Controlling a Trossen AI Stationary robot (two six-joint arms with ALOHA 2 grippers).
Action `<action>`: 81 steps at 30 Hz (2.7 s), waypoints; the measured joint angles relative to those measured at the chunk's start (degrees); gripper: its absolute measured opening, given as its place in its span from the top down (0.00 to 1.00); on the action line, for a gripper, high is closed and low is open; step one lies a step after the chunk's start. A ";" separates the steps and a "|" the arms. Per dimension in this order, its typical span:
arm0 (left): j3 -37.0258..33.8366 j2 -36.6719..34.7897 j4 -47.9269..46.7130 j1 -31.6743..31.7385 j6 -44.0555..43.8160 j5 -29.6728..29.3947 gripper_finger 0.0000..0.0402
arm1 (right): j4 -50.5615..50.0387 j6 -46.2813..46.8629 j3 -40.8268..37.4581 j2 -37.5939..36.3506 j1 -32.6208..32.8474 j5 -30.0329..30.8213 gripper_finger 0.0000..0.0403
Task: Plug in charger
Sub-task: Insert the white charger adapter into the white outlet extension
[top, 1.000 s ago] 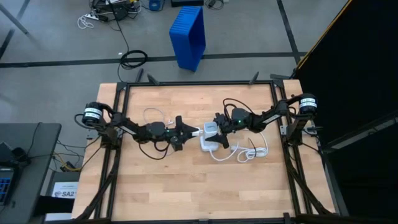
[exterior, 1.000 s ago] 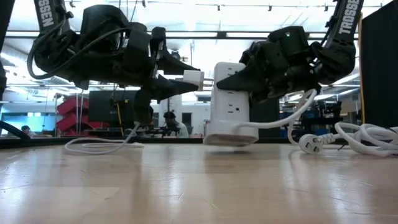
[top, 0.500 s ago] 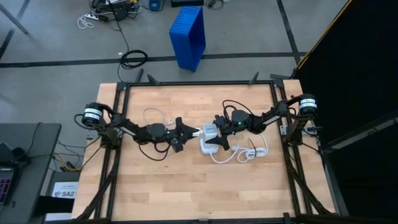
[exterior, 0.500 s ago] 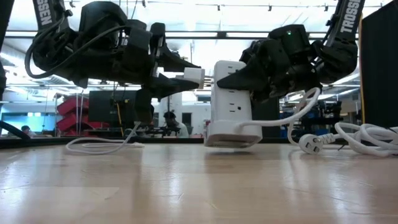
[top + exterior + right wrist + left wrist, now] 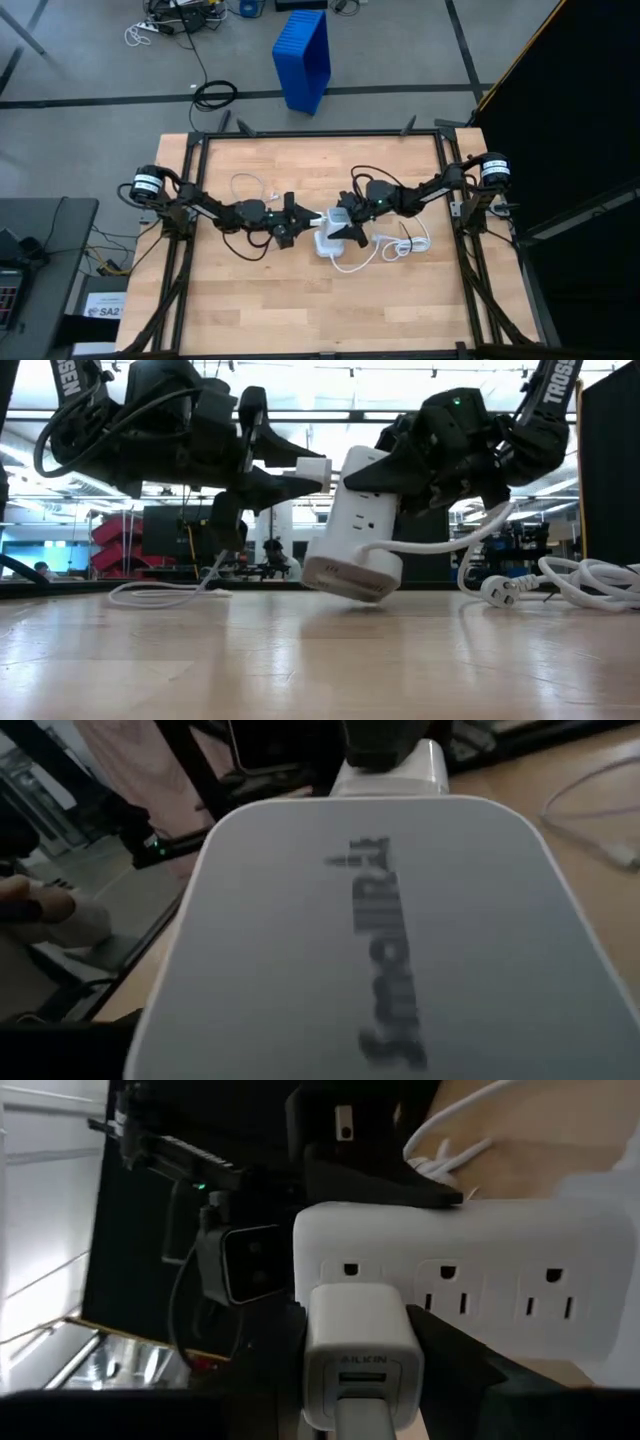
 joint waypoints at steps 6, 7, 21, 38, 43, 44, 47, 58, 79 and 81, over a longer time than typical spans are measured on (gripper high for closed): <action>0.02 -0.15 -1.70 0.04 -0.30 -0.14 0.69 | -2.20 1.43 0.57 -0.28 -0.34 0.77 0.35; 0.02 -0.15 -1.75 0.06 -0.44 -0.16 0.69 | -3.10 1.60 0.64 -0.63 -0.51 0.66 0.35; 0.94 -0.02 -4.16 0.09 -2.14 3.51 0.69 | -26.84 -6.44 6.83 -6.03 -0.30 -0.18 0.35; 1.18 0.06 -2.79 -0.04 -1.53 3.64 0.69 | -31.46 -15.32 10.69 -5.71 1.51 2.64 0.35; 1.03 0.02 -1.25 -0.15 -1.23 6.58 0.69 | -29.96 -21.14 10.69 -5.69 2.83 1.86 0.35; 1.03 0.02 -0.79 -0.15 -1.25 7.29 0.69 | -29.61 -21.60 10.69 -5.69 2.89 1.65 0.35; 1.03 0.02 0.20 -0.09 -2.16 9.00 0.69 | -28.92 -22.09 10.69 -5.69 2.82 0.67 0.35; 1.03 0.02 0.92 -0.04 -3.88 9.50 0.69 | -27.85 -22.77 10.67 -5.66 2.64 0.04 0.35; 0.90 0.20 1.22 -0.35 -11.17 -2.18 0.43 | -32.60 -24.50 11.12 -5.84 0.98 16.97 0.35; 0.90 0.20 1.63 -0.35 -11.17 -2.29 0.43 | -34.43 -24.36 11.12 -5.84 0.90 18.95 0.35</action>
